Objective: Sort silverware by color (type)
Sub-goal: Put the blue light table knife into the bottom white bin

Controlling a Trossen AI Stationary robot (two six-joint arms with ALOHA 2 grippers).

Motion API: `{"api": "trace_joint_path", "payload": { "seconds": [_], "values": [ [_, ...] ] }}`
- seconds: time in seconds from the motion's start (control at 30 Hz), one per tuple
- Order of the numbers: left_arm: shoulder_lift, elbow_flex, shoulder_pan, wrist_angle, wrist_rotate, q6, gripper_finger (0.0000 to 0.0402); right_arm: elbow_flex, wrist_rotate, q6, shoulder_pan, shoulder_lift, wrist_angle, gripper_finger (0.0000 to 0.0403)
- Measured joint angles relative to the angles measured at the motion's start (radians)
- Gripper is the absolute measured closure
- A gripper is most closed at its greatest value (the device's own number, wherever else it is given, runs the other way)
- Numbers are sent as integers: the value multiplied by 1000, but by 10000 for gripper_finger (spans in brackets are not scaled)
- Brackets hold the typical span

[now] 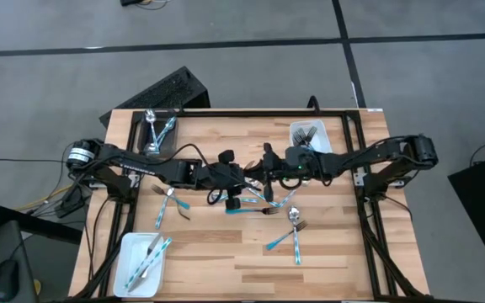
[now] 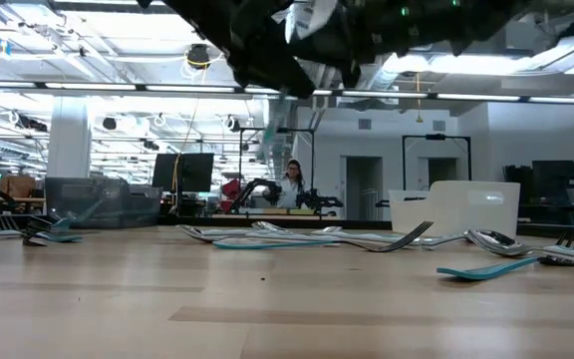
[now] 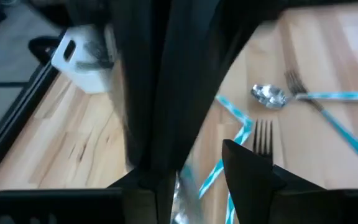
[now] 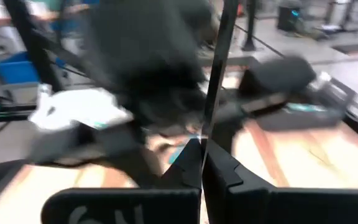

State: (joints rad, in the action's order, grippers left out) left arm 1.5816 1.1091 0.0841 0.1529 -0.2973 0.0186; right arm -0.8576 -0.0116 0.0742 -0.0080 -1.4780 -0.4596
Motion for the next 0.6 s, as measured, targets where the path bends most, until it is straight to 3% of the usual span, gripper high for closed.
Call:
{"api": "trace_joint_path", "payload": {
  "seconds": [0.33, 0.6],
  "values": [
    [-27, 0, 7, 30, -18, 7, 292, -22, -44, -6, 6, 1, 53, 384],
    [-34, 0, 7, 44, -15, 23, 381, -22, -45, -9, 7, 14, 69, 384]
  ]
}}
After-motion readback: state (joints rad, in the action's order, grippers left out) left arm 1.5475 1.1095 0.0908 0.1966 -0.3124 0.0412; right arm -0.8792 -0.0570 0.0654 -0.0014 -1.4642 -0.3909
